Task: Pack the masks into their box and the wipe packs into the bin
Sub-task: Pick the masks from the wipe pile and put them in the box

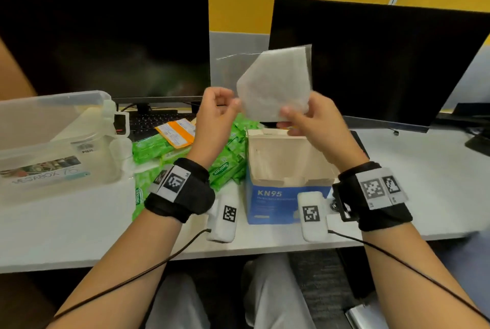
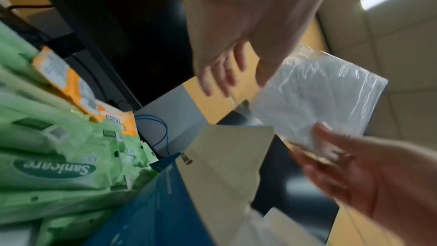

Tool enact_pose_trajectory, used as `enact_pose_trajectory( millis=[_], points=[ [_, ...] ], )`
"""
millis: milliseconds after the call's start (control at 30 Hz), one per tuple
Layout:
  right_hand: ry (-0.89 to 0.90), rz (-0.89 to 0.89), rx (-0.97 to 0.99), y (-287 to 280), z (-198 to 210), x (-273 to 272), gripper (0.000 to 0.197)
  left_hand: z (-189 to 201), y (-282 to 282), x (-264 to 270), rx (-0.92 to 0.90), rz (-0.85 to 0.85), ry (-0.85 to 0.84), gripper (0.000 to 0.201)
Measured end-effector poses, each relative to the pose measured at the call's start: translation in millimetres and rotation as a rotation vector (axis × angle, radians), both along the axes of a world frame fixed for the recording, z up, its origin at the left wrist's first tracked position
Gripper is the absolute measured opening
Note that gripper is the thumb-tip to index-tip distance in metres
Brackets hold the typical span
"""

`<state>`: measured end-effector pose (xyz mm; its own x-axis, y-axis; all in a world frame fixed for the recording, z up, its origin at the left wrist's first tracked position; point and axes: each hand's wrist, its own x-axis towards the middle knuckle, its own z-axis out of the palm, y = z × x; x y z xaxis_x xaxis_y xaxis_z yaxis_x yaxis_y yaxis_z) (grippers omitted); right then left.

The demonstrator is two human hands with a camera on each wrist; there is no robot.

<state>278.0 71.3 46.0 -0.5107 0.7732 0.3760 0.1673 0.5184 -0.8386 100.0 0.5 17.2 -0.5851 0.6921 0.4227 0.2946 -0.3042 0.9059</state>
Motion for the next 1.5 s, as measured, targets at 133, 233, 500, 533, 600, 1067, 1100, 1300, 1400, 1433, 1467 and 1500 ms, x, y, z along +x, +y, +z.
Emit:
enact_pose_trajectory(
  millis=[133, 233, 500, 533, 600, 1067, 1100, 1300, 1400, 1433, 1467, 1500],
  points=[
    [-0.176, -0.244, 0.270, 8.8, 25.2, 36.9, 0.036, -15.7, 2.2, 17.4, -0.390, -0.114, 0.241, 0.049],
    [-0.381, -0.251, 0.370, 7.1, 35.3, 54.8, 0.029, -19.5, 1.5, 30.9, -0.523, -0.252, 0.069, 0.055],
    [-0.942, -0.249, 0.399, 3.4, 14.3, 49.1, 0.023, -16.8, 9.5, 39.2, -0.671, -0.279, -0.011, 0.062],
    [-0.979, -0.280, 0.406, 4.4, 10.6, 45.5, 0.024, -15.9, 8.4, 38.3, -0.687, -0.276, -0.025, 0.061],
    [-1.053, -0.323, 0.391, 4.7, 1.5, 36.0, 0.023, -13.1, 4.5, 35.7, -0.722, -0.288, -0.060, 0.061],
    [-0.961, 0.059, -0.329, 8.9, -42.3, -8.6, 0.068, -29.3, -1.6, 27.8, -0.728, -0.362, -0.239, 0.060],
    [-0.948, 0.044, -0.346, 11.0, -42.0, -5.9, 0.074, -31.7, -0.1, 31.1, -0.727, -0.374, -0.241, 0.058],
    [-0.945, -0.052, -0.308, 26.4, -47.5, 5.6, 0.075, -42.7, 18.5, 57.7, -0.677, -0.434, -0.186, 0.059],
    [-0.896, -0.070, -0.343, 37.5, -52.7, 14.0, 0.066, -47.2, 28.2, 69.5, -0.642, -0.461, -0.176, 0.057],
    [-0.879, -0.087, -0.353, 40.3, -53.1, 16.8, 0.063, -48.7, 30.9, 73.2, -0.627, -0.468, -0.164, 0.055],
    [-0.865, -0.107, -0.361, 42.1, -52.0, 19.5, 0.060, -50.3, 33.4, 75.8, -0.617, -0.476, -0.153, 0.054],
    [-0.856, -0.131, -0.363, 42.9, -49.6, 21.9, 0.058, -52.0, 35.2, 77.4, -0.612, -0.494, -0.145, 0.053]
  ],
)
